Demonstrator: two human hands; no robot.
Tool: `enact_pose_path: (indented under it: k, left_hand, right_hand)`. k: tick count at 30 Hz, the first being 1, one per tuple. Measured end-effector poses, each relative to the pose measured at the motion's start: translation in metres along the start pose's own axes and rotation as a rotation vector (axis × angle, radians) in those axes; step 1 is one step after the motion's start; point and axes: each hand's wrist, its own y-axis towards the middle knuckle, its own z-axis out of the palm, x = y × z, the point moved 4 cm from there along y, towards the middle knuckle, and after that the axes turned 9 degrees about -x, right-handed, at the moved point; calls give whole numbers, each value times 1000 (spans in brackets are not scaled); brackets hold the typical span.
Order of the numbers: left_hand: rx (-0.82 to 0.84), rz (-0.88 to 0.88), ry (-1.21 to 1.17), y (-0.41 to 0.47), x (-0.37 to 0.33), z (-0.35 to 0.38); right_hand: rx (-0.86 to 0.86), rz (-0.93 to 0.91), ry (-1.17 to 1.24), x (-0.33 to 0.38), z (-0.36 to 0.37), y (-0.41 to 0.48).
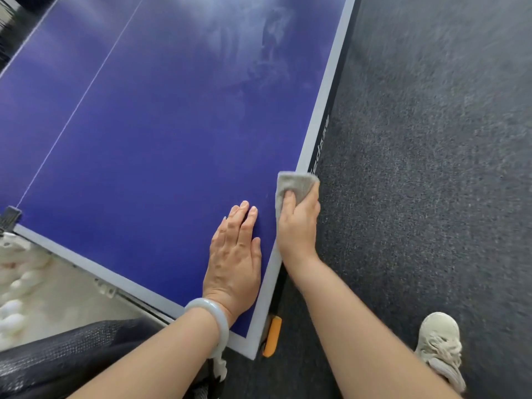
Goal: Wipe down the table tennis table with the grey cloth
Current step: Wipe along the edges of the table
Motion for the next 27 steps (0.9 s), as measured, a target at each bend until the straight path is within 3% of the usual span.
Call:
enact_pose_path:
  k: [5, 9, 14, 21, 27]
  left_hand:
    - [-33, 32, 77, 15, -5, -8]
    - [-109, 108, 19, 79, -11, -7]
    - [-15, 148, 26, 162, -31, 25]
    - [13, 131, 5, 170, -27, 36]
    - [32, 130, 9, 167, -27, 36]
  right_hand:
    - [41, 14, 4, 6, -1, 20]
    - [44, 21, 33, 0, -1, 21]
    - [11, -18, 43, 1, 2, 26]
    - [-50, 62, 6, 44, 10, 119]
    - [-114, 9, 43, 13, 5, 38]
